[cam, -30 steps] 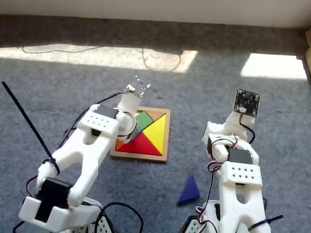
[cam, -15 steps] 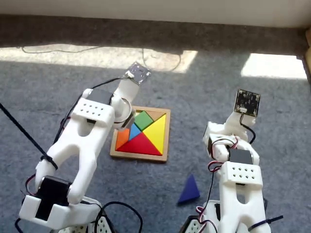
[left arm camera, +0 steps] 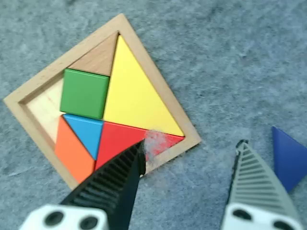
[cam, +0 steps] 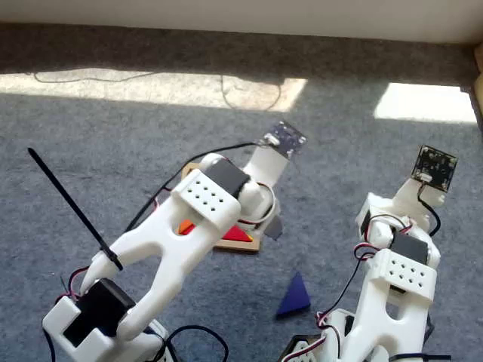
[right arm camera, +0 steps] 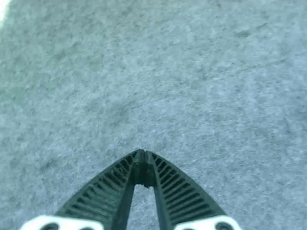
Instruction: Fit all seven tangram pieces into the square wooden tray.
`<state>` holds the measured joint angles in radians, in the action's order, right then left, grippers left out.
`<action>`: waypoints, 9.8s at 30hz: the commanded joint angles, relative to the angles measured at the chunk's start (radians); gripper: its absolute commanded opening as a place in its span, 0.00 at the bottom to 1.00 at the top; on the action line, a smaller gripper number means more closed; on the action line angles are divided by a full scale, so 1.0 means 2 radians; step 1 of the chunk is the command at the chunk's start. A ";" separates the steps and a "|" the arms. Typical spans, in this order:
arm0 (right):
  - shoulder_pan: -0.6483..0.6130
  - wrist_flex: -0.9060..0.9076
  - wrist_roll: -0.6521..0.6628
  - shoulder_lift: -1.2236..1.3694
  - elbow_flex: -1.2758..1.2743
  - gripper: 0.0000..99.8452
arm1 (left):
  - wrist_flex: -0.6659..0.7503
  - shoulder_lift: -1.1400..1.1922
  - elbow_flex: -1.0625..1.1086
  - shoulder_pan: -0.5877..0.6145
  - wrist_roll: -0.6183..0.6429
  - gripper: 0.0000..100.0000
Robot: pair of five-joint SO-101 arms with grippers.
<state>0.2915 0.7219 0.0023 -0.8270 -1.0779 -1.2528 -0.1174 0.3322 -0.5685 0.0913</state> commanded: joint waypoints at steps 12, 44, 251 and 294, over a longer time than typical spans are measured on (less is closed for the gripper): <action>0.049 0.005 0.004 -0.014 0.042 0.01 | 0.122 -0.001 0.126 -0.185 0.126 0.30; 0.049 0.005 0.003 -0.014 0.040 0.01 | 0.065 0.198 -0.017 -0.223 0.153 0.16; -0.053 -0.055 0.006 -0.010 -0.007 0.01 | -0.042 0.069 -0.152 0.215 -0.081 0.09; -0.088 0.024 0.045 -0.486 -0.234 0.01 | 0.209 -0.679 0.458 0.258 -0.003 0.01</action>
<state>0.1488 0.7649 0.0729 -1.7016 -1.5121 -0.8523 -1.3249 1.1930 -0.0652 0.0790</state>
